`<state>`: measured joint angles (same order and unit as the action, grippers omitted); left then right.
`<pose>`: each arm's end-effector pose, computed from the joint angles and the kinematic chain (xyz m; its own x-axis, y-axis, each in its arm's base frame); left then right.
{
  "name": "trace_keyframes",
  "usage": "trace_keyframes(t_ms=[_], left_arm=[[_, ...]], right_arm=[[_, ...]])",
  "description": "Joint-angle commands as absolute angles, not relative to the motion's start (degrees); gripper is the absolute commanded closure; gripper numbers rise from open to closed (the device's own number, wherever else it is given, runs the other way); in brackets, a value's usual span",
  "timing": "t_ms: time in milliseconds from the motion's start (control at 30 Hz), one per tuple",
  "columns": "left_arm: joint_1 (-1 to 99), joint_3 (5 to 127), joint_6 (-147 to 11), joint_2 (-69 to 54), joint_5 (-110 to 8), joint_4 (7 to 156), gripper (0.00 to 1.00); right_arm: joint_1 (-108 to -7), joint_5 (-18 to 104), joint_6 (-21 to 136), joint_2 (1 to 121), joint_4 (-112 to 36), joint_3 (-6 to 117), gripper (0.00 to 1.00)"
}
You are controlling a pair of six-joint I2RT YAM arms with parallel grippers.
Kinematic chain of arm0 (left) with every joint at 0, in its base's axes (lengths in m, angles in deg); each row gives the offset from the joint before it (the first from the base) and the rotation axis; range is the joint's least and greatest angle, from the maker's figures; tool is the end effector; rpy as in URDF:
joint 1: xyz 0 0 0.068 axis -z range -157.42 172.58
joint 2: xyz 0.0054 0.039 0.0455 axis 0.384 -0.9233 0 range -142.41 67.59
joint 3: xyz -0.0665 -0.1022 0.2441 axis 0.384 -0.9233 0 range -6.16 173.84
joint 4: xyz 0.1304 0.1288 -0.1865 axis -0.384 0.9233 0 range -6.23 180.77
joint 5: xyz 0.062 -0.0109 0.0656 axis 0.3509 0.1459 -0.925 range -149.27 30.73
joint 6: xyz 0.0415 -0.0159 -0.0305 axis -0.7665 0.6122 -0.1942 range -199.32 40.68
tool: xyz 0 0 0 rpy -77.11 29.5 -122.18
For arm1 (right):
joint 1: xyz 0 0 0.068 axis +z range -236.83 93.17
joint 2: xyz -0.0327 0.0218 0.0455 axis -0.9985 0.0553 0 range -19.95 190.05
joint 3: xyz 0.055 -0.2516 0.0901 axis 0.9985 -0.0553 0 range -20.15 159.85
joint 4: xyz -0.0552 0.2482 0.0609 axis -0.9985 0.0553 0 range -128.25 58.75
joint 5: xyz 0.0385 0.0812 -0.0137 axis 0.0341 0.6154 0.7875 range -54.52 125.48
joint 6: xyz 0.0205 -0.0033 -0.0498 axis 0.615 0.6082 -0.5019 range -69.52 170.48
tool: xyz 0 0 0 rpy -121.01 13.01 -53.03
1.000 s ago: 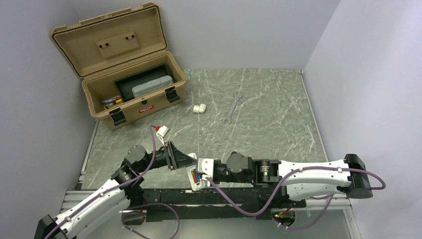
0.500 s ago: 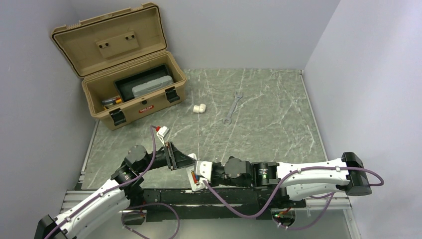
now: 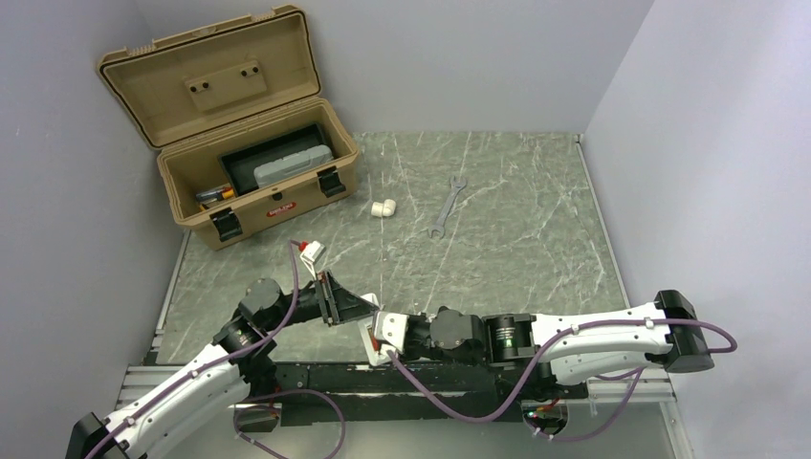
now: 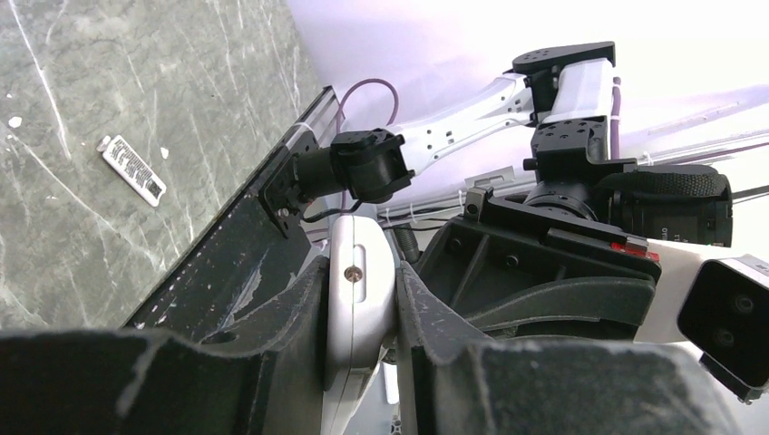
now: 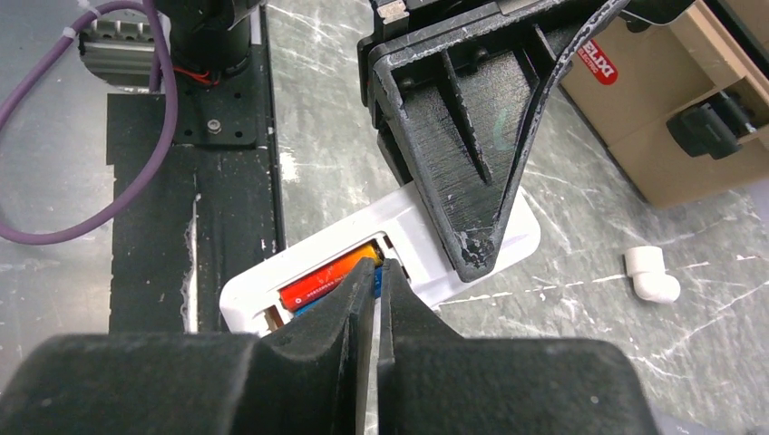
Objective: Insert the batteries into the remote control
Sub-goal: Load the battery into the remote control.
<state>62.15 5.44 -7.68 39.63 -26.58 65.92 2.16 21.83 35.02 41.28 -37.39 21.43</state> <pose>0.0978 -0.1057 0.2286 -0.8975 -0.2946 -0.3282 0.3189 0.0804 -0.9444 0.0128 0.2453 0.2810 0.2520 -0.4012 -0.8807 -0.9344 0.1361 -0.3293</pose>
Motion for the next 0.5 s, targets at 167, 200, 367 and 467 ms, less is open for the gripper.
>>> trace_keyframes(t_ms=[167,200,367,467], left_arm=[[61.9,14.9,-0.1,42.8,-27.1,46.2,1.0],[61.9,15.0,-0.1,42.8,-27.1,46.4,1.0],[61.9,14.9,0.0,43.0,-27.2,46.4,1.0],[61.9,15.0,-0.1,43.2,-27.2,46.7,1.0]], right_arm=[[4.0,17.6,35.0,43.5,-14.7,17.6,0.83],[4.0,17.4,34.8,43.6,-14.7,17.6,0.82],[4.7,15.4,34.4,44.0,-14.7,17.5,0.79],[5.3,13.6,34.7,44.0,-14.4,17.4,0.77]])
